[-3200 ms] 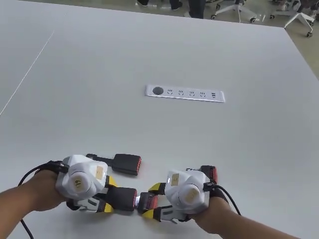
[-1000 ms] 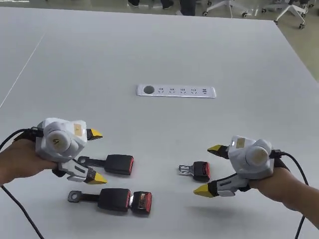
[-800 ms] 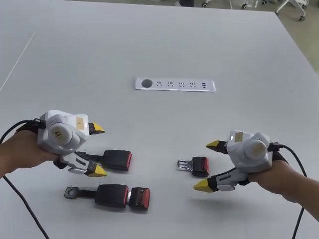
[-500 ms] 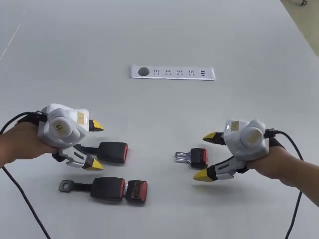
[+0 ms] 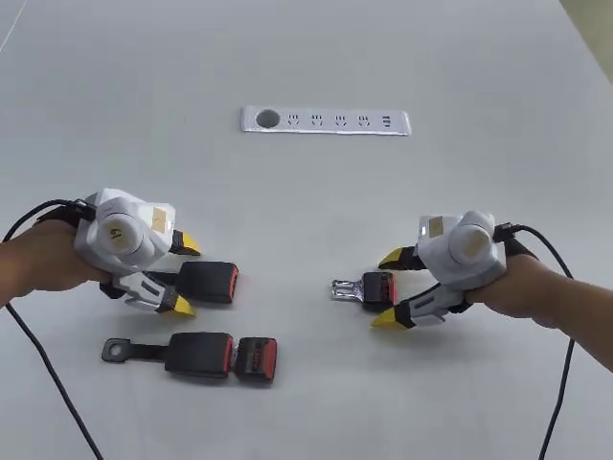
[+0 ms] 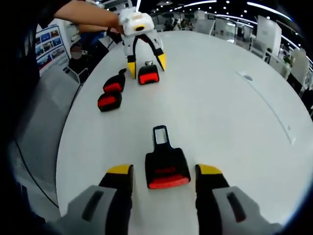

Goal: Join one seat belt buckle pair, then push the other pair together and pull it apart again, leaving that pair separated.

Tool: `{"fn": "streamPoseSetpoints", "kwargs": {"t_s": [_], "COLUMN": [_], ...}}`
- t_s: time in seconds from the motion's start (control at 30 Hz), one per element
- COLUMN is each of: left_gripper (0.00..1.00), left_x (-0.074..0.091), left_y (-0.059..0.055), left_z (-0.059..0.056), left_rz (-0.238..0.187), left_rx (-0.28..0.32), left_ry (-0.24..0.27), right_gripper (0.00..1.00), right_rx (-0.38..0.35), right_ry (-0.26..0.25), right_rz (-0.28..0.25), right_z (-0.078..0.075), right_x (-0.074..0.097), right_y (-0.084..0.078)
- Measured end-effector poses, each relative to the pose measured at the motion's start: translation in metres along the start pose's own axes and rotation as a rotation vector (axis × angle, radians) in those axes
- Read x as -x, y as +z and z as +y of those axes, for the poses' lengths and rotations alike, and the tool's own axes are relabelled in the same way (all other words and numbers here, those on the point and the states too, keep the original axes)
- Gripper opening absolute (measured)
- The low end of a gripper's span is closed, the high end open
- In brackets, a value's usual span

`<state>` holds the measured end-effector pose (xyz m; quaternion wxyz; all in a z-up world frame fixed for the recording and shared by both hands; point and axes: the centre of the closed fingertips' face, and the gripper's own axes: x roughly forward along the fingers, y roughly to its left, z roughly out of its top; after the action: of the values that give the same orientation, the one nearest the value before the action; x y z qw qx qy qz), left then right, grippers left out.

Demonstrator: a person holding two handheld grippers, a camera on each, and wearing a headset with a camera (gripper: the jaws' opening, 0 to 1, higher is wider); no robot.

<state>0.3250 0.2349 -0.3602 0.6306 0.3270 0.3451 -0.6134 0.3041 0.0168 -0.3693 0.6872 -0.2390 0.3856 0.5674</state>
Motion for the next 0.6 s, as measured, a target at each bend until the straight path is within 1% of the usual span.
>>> {"fn": "streamPoseSetpoints", "kwargs": {"t_s": [0.1, 0.13, 0.17, 0.2, 0.47, 0.53, 0.6], "left_gripper": [0.44, 0.42, 0.39, 0.35, 0.35, 0.34, 0.34], "left_x": [-0.0002, -0.0001, 0.0, 0.0003, 0.0003, 0.0001, -0.0001], "left_y": [0.0018, 0.0019, 0.0023, 0.0029, 0.0021, 0.0022, 0.0024], "left_z": [-0.0017, -0.0014, -0.0009, 0.0007, 0.0017, 0.0019, 0.0021], "left_rz": [-0.004, -0.004, -0.007, -0.01, -0.011, -0.006, -0.001], "left_rx": [-0.012, -0.012, -0.012, -0.011, -0.004, -0.009, -0.011], "left_ry": [-0.008, -0.007, -0.006, 0.003, 0.011, 0.011, 0.007], "right_gripper": [0.44, 0.39, 0.36, 0.36, 0.35, 0.35, 0.35], "right_rx": [0.035, 0.032, 0.037, 0.041, 0.066, 0.069, 0.071], "right_ry": [-0.012, -0.013, -0.014, -0.015, -0.017, -0.013, -0.005], "right_rz": [0.021, 0.028, 0.03, 0.03, 0.04, 0.05, 0.08], "right_z": [-0.0014, -0.0006, -0.0015, -0.0021, -0.0023, -0.0017, -0.0022], "right_x": [-0.0003, 0.0006, 0.0008, 0.0008, 0.0012, 0.0008, 0.0001], "right_y": [-0.0009, -0.0012, -0.0015, -0.0014, -0.001, -0.0009, -0.0007]}}
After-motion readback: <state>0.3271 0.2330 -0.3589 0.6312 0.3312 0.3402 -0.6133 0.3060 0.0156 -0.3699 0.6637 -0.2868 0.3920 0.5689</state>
